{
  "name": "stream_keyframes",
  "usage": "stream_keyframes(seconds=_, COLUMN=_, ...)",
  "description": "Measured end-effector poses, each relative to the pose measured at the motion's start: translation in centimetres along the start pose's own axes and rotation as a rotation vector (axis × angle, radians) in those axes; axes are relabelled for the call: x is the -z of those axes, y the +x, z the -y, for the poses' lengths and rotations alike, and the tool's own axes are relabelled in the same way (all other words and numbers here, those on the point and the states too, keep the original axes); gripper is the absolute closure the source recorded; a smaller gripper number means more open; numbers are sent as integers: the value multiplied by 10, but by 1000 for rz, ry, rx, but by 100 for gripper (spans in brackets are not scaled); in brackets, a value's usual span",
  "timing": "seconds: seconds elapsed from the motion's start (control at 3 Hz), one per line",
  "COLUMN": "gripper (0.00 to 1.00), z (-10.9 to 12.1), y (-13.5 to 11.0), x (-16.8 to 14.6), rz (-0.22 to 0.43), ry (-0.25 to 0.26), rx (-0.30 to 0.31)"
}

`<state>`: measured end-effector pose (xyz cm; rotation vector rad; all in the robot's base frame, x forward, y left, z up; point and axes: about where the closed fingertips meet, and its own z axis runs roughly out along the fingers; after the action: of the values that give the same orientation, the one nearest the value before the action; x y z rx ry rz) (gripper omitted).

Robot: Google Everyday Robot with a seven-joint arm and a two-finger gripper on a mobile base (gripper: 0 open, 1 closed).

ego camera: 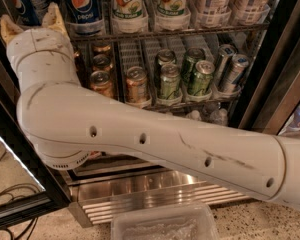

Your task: Pick pepsi can from top shelf of fridge

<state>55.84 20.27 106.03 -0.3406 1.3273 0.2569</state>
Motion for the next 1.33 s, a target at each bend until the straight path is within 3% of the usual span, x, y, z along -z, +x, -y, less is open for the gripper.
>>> stream_keyframes(seconds=0.33, gripper=37, z=2, y=-6, x=-26, rz=20, ry=-16, rx=14)
stream_keyframes(seconds=1.33, gripper=36, z=4, y=9, x=-43, rz=-22, ry=-22, rx=17)
